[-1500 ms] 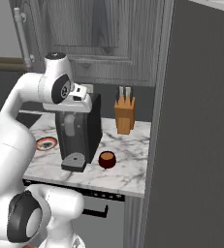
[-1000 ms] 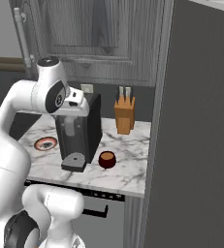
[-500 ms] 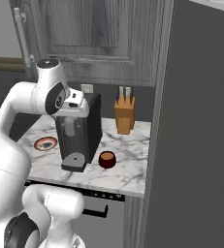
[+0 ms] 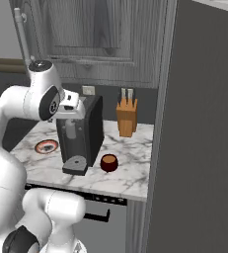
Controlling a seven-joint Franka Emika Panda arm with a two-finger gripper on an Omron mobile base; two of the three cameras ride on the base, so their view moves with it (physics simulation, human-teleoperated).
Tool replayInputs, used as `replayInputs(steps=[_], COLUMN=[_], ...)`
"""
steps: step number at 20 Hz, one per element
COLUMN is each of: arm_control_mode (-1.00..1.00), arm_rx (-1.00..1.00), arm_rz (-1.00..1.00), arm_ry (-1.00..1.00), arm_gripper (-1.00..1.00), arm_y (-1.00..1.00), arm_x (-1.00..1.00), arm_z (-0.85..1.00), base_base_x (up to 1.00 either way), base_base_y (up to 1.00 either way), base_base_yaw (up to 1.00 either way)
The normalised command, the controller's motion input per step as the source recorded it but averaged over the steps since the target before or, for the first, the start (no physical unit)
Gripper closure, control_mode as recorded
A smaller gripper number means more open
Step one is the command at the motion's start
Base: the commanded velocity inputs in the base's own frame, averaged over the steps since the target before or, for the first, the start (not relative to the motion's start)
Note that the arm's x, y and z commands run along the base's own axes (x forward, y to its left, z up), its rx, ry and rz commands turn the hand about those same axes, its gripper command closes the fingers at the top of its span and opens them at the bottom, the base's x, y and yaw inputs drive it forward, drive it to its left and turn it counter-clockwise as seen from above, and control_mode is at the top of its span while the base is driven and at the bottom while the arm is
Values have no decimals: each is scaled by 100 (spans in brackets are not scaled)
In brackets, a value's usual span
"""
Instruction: Take a sugar cube from the saucer and place it inside the coffee. Then, grab milk from the fridge and place it next to the coffee on the counter to sweeten the coffee.
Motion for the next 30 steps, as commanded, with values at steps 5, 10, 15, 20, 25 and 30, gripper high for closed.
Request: replayInputs(steps=[5,10,15,20,25,30], arm_control_mode=[-100,-100,-100,-100,-100,-100], arm_rx=[0,-3,0,0,-2,-2], arm_rz=[18,17,12,3,0,-7], arm_ry=[-5,0,0,0,6,14], arm_gripper=[-100,-100,-100,-100,-100,-100], arm_y=[89,100,99,66,18,3], arm_x=[-65,-53,-18,0,5,22], arm_z=[-1,-12,-15,-18,-19,-23], base_base_x=[0,0,0,0,0,0], base_base_y=[0,0,0,0,0,0], base_base_yaw=[0,0,0,0,0,0])
